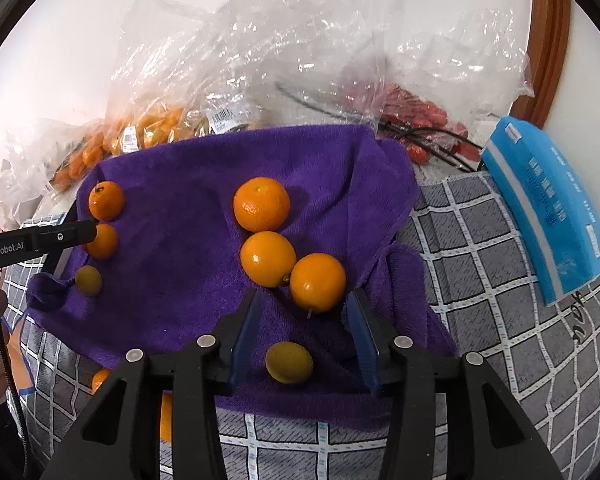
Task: Organize fruits
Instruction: 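Open both tools to drop the oranges onto the towel, then withdraw both open tools back toward the last oranges beside the towel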
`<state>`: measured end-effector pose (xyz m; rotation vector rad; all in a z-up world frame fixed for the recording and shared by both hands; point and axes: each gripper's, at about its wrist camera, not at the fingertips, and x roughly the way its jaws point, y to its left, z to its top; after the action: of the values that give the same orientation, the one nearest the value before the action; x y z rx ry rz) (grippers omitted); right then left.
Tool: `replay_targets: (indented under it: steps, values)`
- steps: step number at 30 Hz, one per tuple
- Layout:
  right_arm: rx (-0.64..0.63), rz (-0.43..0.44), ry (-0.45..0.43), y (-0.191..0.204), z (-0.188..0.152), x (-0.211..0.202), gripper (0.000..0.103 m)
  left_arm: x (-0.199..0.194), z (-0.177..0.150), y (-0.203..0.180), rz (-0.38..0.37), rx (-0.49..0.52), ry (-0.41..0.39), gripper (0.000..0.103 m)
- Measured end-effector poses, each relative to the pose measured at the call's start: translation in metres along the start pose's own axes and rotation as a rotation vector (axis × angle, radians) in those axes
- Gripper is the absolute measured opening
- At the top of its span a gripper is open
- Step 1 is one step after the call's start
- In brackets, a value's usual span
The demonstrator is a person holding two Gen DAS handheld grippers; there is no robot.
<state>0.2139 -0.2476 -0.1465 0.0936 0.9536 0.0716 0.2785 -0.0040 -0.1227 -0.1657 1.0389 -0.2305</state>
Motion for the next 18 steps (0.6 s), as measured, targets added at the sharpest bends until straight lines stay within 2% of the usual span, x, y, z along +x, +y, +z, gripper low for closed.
replay_targets:
  steps: [4,18]
  values:
    - [-0.002,-0.01,-0.02,0.004,0.0,-0.011,0.045,-0.015,-0.001,-0.002,-0.006,0.009,-0.026,0.045]
    - [0.011,-0.037,-0.111,0.016,-0.01,-0.058,0.045,-0.06,-0.024,-0.006,-0.003,0.035,-0.087,0.046]
